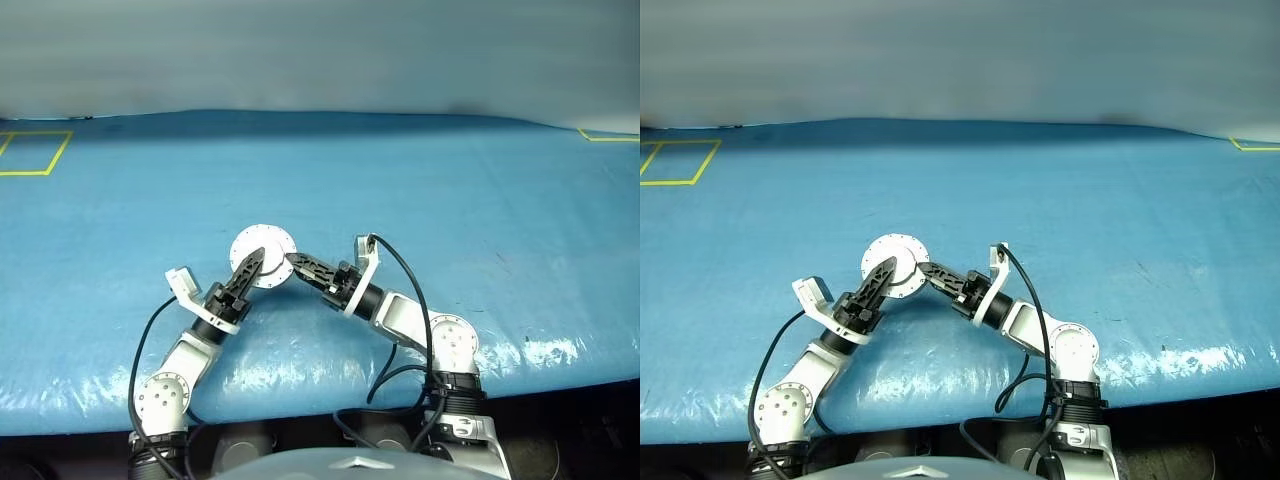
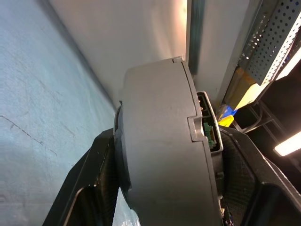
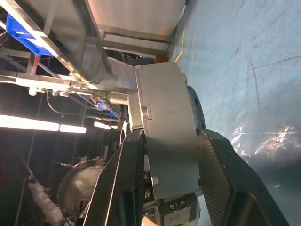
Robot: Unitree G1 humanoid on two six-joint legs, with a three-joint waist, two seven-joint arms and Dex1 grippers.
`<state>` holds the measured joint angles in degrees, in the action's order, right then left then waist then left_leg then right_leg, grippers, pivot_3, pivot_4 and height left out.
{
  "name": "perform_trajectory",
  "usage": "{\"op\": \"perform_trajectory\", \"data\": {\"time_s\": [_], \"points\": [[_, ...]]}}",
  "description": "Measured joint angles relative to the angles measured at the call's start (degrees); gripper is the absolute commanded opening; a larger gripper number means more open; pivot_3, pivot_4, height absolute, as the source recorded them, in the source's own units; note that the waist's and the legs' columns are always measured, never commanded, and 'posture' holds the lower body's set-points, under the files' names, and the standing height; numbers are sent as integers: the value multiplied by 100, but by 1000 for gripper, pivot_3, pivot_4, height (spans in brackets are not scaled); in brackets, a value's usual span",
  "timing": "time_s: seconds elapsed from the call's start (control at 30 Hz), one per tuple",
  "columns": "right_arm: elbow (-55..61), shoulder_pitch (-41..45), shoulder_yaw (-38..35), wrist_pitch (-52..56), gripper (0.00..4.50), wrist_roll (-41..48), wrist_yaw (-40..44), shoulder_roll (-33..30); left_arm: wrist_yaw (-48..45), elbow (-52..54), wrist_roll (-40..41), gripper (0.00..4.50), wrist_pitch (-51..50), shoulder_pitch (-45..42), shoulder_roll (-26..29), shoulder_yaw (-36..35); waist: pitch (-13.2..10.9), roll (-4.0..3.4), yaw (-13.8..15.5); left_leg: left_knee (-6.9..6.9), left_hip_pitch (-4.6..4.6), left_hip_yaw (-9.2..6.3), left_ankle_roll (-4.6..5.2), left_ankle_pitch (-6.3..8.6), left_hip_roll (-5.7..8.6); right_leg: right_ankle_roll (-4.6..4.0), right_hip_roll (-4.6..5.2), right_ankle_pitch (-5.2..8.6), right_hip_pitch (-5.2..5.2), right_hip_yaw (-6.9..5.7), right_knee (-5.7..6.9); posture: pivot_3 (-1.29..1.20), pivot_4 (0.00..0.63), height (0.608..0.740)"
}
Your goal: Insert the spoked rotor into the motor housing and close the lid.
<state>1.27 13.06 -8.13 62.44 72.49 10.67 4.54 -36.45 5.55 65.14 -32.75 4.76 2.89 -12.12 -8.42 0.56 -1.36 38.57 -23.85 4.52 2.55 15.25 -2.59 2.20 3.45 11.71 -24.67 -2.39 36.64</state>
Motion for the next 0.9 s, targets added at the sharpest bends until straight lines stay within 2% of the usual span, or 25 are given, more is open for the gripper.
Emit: {"op": "perform_trajectory", "data": {"time_s": [0.13, 0.33, 0.57, 0.67, 0.9], "points": [[-50, -18, -3, -46, 3310, -112, -52, -7, 250, -19, -360, 2565, 210, -158, -49, -2, 0, 0, 11, 8, 1, -1, 0, 0, 2, -1, -1, 0, 2, 0, 6, 0, 150, 740], [-33, 0, 52, 28, 3310, 9, 21, -4, 747, -345, -559, 2565, 721, -581, -275, -458, -1, 2, 1, 19, -1, -4, 0, 0, 2, -1, -9, 0, 3, -4, 12, 0, 150, 740], [-10, -1, 90, -199, 3310, -90, 24, -5, 1497, -1208, -1589, 2565, 1976, -1430, -74, -1124, -1, 5, 31, 34, -5, -5, 4, 2, 8, 7, -7, -7, 7, -6, 14, 0, 150, 740], [-9, -11, 106, -320, 3310, -196, 25, -5, 1585, -1707, -1922, 2565, 2042, -1550, 107, -1163, -1, 5, 34, 42, -11, -3, 13, 8, 5, 16, -1, -11, 8, -5, 10, 0, 150, 740], [53, -31, 137, -415, 3310, -245, 29, -9, 1255, -1958, -1885, 2565, 1733, -1676, 163, -1132, 3, 11, 69, 59, -14, -1, 21, 13, -1, 29, 6, -19, 13, -3, 8, 0, 150, 740]]}}
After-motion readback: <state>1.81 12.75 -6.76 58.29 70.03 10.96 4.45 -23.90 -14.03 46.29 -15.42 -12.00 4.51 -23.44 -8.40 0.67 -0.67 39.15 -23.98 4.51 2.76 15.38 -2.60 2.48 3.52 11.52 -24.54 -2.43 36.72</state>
